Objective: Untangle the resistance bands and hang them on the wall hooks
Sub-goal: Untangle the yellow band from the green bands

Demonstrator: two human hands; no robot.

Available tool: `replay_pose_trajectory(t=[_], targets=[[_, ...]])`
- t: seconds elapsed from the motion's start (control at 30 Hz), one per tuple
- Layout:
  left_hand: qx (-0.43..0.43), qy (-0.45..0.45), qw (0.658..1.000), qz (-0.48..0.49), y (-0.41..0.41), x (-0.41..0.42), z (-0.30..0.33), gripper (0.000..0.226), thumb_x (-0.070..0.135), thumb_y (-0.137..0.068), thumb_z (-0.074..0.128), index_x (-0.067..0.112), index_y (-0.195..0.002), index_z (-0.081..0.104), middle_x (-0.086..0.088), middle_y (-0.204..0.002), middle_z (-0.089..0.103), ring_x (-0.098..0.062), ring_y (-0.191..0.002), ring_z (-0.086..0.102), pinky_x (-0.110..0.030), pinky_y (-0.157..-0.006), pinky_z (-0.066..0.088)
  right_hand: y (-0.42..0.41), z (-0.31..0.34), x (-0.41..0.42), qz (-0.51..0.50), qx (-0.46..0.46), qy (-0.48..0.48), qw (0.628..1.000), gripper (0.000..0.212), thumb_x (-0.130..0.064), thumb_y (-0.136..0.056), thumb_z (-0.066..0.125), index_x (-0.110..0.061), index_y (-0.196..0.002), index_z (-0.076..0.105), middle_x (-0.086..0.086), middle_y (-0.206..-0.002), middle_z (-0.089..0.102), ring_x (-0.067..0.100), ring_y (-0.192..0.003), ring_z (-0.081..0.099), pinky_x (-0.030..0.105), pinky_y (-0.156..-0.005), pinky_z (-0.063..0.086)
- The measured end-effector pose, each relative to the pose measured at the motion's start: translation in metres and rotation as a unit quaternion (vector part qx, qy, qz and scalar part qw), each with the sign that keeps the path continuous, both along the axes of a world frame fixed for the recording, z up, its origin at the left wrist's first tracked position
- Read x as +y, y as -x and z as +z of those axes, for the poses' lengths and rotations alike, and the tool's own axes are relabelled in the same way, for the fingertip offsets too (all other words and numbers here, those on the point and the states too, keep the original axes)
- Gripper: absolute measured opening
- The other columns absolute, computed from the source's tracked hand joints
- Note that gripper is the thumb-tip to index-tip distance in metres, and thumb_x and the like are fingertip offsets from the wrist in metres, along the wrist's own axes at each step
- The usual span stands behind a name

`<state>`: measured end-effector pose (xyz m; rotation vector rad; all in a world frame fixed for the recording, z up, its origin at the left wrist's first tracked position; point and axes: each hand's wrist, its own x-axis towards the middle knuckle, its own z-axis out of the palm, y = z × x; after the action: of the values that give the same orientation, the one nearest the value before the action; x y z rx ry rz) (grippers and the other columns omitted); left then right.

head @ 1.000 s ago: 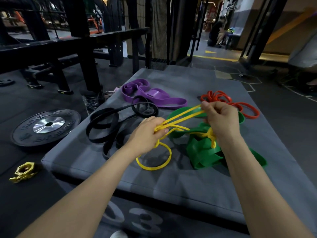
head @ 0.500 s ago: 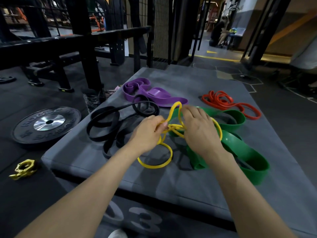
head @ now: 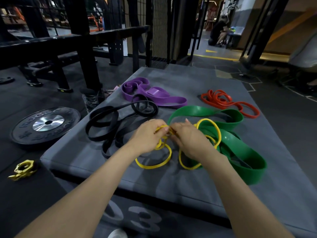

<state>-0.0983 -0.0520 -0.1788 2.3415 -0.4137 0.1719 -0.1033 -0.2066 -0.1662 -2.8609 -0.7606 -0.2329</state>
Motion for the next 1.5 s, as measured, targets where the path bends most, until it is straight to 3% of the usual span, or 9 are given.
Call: replay_pose_trajectory(t=[0.17,0.43,0.53,0.83,0.97,1.07,1.2,1.33,1.5], targets=[[0.006,0.0,1.0,0.007,0.0,0.009,-0.004,0.018,0.028,-0.084,0.065,0.01,-0.088,0.066,-0.002,-0.073,0.055,-0.007,-0.063,0.048,-0.028,-0.062,0.04,0.001,0.012,-0.005,-0.047,-0.061,-0.131,0.988,0.019,-0.029,-0.093,0.05,-0.014,-0.101,0.059,0.007,-0.103,0.061,0.029,-0.1,0.057,0.041,-0.08,0.046],[-0.041,-0.093,0.99,0.095,-0.008,0.015,0.001,0.028,0.04,-0.088,0.051,0.016,-0.075,0.057,0.003,-0.073,0.041,-0.028,-0.087,0.052,-0.041,-0.078,0.044,-0.006,0.033,-0.042,-0.227,-0.207,-0.403,0.862,0.017,-0.014,-0.096,0.045,-0.001,-0.098,0.055,0.014,-0.087,0.058,0.031,-0.084,0.054,0.027,-0.068,0.029],[-0.037,-0.089,0.988,0.123,-0.01,0.02,0.001,0.022,0.037,-0.088,0.055,0.024,-0.071,0.053,0.005,-0.072,0.042,-0.025,-0.085,0.052,-0.038,-0.075,0.043,-0.01,0.031,-0.066,-0.328,-0.169,-0.412,0.833,0.022,-0.015,-0.097,0.043,-0.002,-0.108,0.056,0.02,-0.104,0.061,0.036,-0.1,0.054,0.039,-0.081,0.039],[0.091,0.285,0.936,0.183,-0.019,0.03,-0.006,0.02,0.024,-0.093,0.055,0.019,-0.076,0.064,-0.001,-0.076,0.061,-0.02,-0.079,0.055,-0.029,-0.073,0.041,-0.013,0.017,-0.075,-0.361,-0.076,-0.324,0.871,0.026,-0.001,-0.089,0.045,-0.005,-0.1,0.067,0.023,-0.092,0.066,0.039,-0.085,0.061,0.038,-0.07,0.046],[0.014,0.089,0.954,0.286,-0.018,0.02,-0.009,0.041,0.027,-0.085,0.064,0.008,-0.12,0.055,-0.014,-0.125,0.043,-0.034,-0.108,0.056,-0.035,-0.098,0.043,-0.01,0.018,-0.072,-0.317,-0.075,-0.316,0.891,0.019,-0.005,-0.089,0.051,-0.006,-0.095,0.07,0.024,-0.091,0.066,0.039,-0.089,0.059,0.035,-0.071,0.041],[-0.099,0.048,0.983,0.15,-0.011,-0.01,-0.005,0.07,0.026,-0.077,0.073,0.009,-0.137,0.04,-0.01,-0.139,0.035,-0.026,-0.126,0.044,-0.034,-0.107,0.034,-0.005,0.022,-0.059,-0.209,-0.089,-0.291,0.929,0.015,-0.009,-0.088,0.058,-0.004,-0.096,0.07,0.018,-0.088,0.066,0.033,-0.088,0.06,0.027,-0.066,0.031],[-0.108,0.065,0.992,0.007,-0.017,-0.05,-0.002,0.093,0.028,-0.068,0.078,0.014,-0.145,0.027,-0.007,-0.149,0.032,-0.024,-0.139,0.03,-0.039,-0.114,0.026,-0.001,0.032,-0.05,-0.071,-0.045,-0.373,0.924,0.018,-0.006,-0.086,0.062,-0.02,-0.094,0.07,-0.007,-0.07,0.057,-0.003,-0.062,0.053,0.01,-0.06,0.036],[-0.124,-0.018,0.992,0.024,-0.026,-0.052,-0.001,0.033,0.035,-0.076,0.07,0.022,-0.106,0.067,-0.001,-0.101,0.069,-0.021,-0.102,0.059,-0.027,-0.09,0.036,-0.001,0.041,-0.059,-0.052,-0.037,-0.508,0.859,0.022,-0.006,-0.087,0.061,-0.028,-0.091,0.066,-0.009,-0.071,0.059,-0.008,-0.06,0.051,0.01,-0.064,0.042],[-0.016,0.018,1.0,-0.019,-0.023,-0.027,0.007,0.006,0.024,-0.084,0.066,0.024,-0.082,0.061,0.008,-0.067,0.058,-0.008,-0.061,0.05,-0.028,-0.067,0.042,-0.01,0.045,-0.068,-0.123,-0.084,-0.585,0.797,0.015,-0.008,-0.089,0.06,-0.02,-0.092,0.068,-0.001,-0.072,0.061,-0.002,-0.061,0.05,0.014,-0.06,0.042]])
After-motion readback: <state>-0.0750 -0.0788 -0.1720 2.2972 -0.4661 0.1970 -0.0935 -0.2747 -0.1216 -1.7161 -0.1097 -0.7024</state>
